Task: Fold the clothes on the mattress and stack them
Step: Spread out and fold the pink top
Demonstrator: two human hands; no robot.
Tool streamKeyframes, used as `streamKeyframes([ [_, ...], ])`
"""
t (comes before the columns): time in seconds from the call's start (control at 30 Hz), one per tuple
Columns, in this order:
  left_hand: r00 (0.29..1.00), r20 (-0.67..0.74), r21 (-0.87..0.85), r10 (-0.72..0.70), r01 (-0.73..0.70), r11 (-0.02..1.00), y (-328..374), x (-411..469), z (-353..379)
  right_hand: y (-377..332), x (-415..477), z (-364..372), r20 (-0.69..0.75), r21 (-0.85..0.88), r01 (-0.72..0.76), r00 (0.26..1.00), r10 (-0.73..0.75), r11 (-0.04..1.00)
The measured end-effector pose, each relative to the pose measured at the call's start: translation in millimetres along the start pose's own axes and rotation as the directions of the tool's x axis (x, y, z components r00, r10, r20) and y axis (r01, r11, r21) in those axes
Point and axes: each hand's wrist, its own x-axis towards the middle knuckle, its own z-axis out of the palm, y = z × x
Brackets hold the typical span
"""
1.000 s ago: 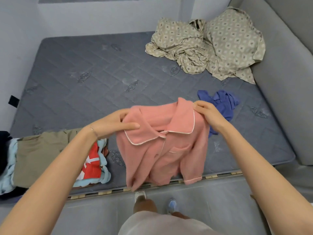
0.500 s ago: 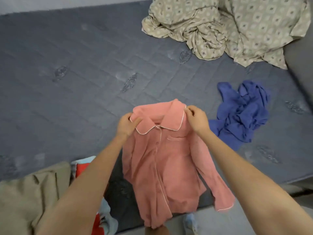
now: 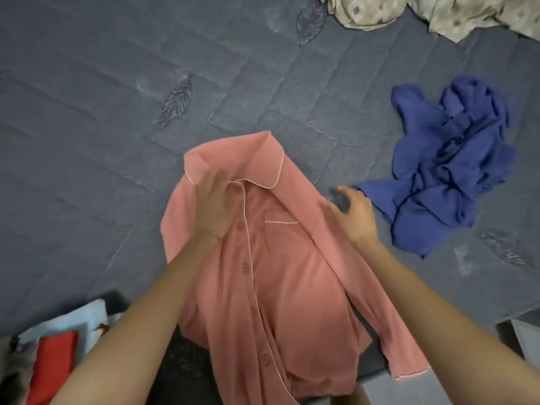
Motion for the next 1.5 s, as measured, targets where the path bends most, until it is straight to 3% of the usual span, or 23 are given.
streamKeyframes([
  [0.2,0.950,0.188,0.066,0.249,-0.265,0.962,50.9,0.3,69.3,49.6,-8.2,18.4,0.054,0.054,-0.100,0.994,0.097,0.994],
  [0.53,0.825,0.512,0.179,0.241,-0.377,0.909,117.0,31.6,130.5,61.3,0.2,5.8,0.064,0.248,0.037,0.997,-0.054,0.968],
  [0.73,0.894,0.332,-0.040,0.300,-0.304,0.952,137.8,41.8,135.4,65.1,3.2,-12.0,0.111,0.469,-0.087,0.993,0.039,0.879],
  [0.93,0.983,0.114,-0.253,0.143,-0.111,0.961,174.9,67.5,141.0,81.4,-2.3,-21.0,0.179,0.494,-0.206,0.975,0.133,0.845],
  [1.17,0.980,0.196,0.063,0.015,-0.028,0.998,185.2,80.0,155.8,109.9,25.4,-64.1,0.073,0.499,-0.164,0.986,0.147,0.851],
  [1.23,0.932,0.352,0.080,0.080,-0.115,0.990,193.1,80.1,159.9,117.0,37.1,-79.5,0.071,0.537,-0.158,0.987,0.142,0.829],
  [1.33,0.766,0.625,-0.020,0.151,-0.178,0.984,219.4,81.6,167.7,124.1,48.3,-92.7,0.143,0.506,-0.164,0.984,0.105,0.847],
  [1.4,0.698,0.698,-0.029,0.160,-0.195,0.980,236.2,84.0,173.7,126.9,50.6,-97.7,0.168,0.499,-0.159,0.982,0.085,0.852],
  [1.5,0.697,0.701,-0.088,0.150,-0.123,0.988,250.4,89.0,179.9,130.5,50.9,-103.5,0.197,0.514,-0.163,0.978,0.069,0.842],
])
